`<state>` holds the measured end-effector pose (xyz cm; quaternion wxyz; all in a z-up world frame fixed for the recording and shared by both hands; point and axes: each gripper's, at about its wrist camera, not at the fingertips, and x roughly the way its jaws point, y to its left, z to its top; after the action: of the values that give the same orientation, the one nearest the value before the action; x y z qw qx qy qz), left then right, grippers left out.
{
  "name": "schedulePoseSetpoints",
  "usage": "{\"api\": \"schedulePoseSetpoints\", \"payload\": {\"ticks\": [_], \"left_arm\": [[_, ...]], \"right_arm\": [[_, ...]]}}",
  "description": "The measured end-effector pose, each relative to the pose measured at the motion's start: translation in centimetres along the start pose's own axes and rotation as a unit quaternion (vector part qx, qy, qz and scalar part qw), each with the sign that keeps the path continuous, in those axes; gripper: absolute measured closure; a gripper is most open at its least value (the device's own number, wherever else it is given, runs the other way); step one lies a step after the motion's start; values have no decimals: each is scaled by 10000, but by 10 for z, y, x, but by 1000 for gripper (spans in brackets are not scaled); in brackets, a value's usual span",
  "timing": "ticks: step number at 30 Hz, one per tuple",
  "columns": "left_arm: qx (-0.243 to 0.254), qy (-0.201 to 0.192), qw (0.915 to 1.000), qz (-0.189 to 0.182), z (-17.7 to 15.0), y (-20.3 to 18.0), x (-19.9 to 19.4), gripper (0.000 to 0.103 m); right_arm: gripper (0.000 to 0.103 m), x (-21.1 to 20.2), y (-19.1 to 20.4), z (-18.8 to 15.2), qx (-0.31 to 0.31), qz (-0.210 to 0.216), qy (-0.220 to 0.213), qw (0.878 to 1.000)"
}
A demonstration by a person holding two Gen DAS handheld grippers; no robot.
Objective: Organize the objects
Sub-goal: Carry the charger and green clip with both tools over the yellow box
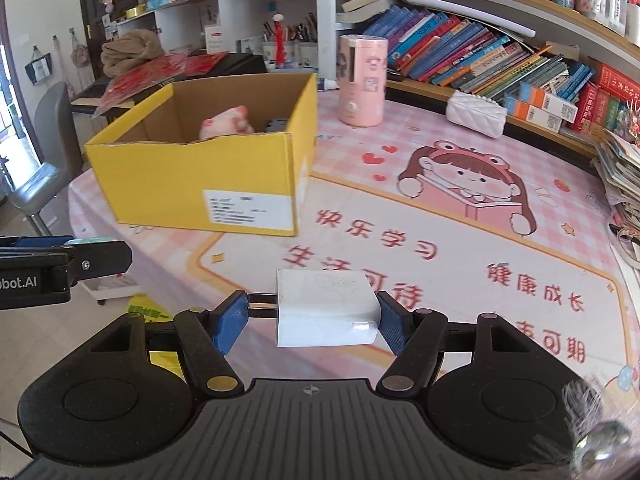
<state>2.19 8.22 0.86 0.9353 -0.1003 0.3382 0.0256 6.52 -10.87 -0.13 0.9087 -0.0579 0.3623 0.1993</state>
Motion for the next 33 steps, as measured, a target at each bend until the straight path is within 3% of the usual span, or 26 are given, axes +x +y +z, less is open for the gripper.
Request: {"api": "schedulePoseSetpoints", "payload": {"ticks": [20, 26, 33], "left_arm": [[-78, -437, 9990, 71, 3, 45, -32, 34], [-49, -767, 9970, 113, 33, 44, -19, 34], [-42, -1089, 9933, 392, 87, 42, 14, 34]], "right_arm": [[37, -11, 58, 0, -190, 146, -183, 9995], [37, -5, 51, 24, -214, 88, -435, 9988], [37, 20, 38, 82, -435, 165, -897, 9949]]}}
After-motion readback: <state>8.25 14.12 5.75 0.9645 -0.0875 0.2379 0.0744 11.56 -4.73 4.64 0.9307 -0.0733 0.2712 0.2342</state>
